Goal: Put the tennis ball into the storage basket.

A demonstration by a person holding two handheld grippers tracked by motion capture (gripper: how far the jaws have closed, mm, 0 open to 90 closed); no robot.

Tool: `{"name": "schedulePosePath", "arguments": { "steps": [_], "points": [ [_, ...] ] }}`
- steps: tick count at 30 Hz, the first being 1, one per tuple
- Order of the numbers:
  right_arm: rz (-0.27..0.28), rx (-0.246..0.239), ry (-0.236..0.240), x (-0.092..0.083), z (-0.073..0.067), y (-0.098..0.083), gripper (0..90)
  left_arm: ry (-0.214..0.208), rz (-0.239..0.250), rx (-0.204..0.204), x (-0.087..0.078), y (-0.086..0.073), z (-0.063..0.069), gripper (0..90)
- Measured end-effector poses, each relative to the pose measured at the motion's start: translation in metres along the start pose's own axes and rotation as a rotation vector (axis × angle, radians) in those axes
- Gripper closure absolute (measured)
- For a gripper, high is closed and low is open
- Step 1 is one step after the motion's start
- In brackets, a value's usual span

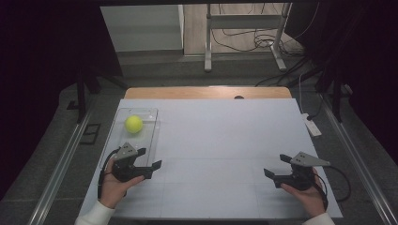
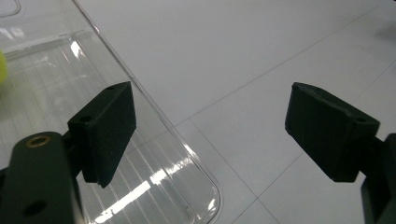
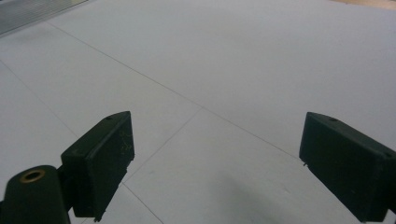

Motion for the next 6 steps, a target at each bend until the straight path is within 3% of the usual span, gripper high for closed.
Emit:
{"name": "schedulePosePath", "arguments": {
  "steps": [6],
  "points": [
    [0.003,-0.011,0.005,-0.0006,-0.0034,0.0013,10.6,0.001,0.004,-0.001,0.0003,-0.0007,-0.0008,17.8]
  ]
}}
Point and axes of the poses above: each handheld gripper's, and its own axes: x roughly forward along the jaws, y roughly out of its top, z roughly to its right, the point moved 10 cm from there along x, roughly forward along the jaws, and after that the axes turned 12 degrees about -z, right-handed, at the moved point
